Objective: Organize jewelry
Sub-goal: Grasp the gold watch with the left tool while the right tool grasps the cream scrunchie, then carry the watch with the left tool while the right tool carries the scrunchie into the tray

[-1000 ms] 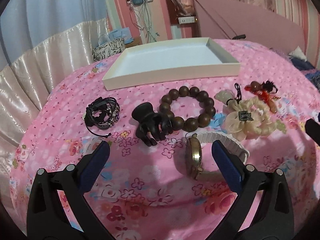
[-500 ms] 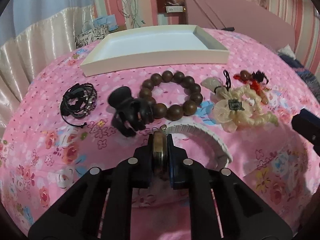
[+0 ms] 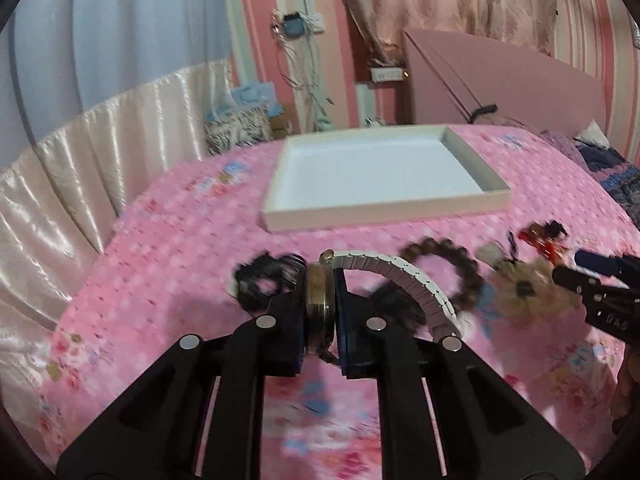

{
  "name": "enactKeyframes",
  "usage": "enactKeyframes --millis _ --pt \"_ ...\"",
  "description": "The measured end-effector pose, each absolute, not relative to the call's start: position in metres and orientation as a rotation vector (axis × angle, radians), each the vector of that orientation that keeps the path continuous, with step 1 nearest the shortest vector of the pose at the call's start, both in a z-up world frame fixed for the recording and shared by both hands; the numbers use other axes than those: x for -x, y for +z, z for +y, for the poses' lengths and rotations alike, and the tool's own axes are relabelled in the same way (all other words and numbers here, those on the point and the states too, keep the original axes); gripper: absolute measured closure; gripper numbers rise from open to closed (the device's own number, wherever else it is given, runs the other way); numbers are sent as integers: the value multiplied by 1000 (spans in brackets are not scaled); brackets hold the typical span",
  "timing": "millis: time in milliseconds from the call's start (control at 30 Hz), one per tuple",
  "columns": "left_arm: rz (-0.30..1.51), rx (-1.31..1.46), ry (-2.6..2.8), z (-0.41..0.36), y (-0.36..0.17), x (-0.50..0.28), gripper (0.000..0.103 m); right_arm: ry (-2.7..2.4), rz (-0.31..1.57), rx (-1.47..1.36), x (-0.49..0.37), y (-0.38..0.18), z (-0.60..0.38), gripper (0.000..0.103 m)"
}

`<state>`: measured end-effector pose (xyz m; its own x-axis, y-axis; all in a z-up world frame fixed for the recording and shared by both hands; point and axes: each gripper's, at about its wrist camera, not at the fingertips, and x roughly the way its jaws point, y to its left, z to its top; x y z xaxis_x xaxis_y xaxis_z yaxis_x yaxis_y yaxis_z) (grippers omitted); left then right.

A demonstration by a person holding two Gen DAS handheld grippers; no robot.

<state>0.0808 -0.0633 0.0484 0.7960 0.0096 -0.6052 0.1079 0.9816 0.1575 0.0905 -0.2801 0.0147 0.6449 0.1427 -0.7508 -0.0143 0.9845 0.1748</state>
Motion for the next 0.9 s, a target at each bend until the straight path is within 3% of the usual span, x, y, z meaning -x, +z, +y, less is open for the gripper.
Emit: enactKeyframes --millis 200,333,633,900 --pt "635 -182 -33 -45 52 -92 92 58 945 -123 -107 -6 -272 57" --pt "629 -171 -29 -41 55 -102 92 71 989 -127 -113 -17 -271 93" --pt "580 -142 -45 -41 73 -119 92 150 807 -153 -104 49 -265 95" --pt "544 -132 -62 -52 87 -157 92 185 703 -175 -152 89 -257 95"
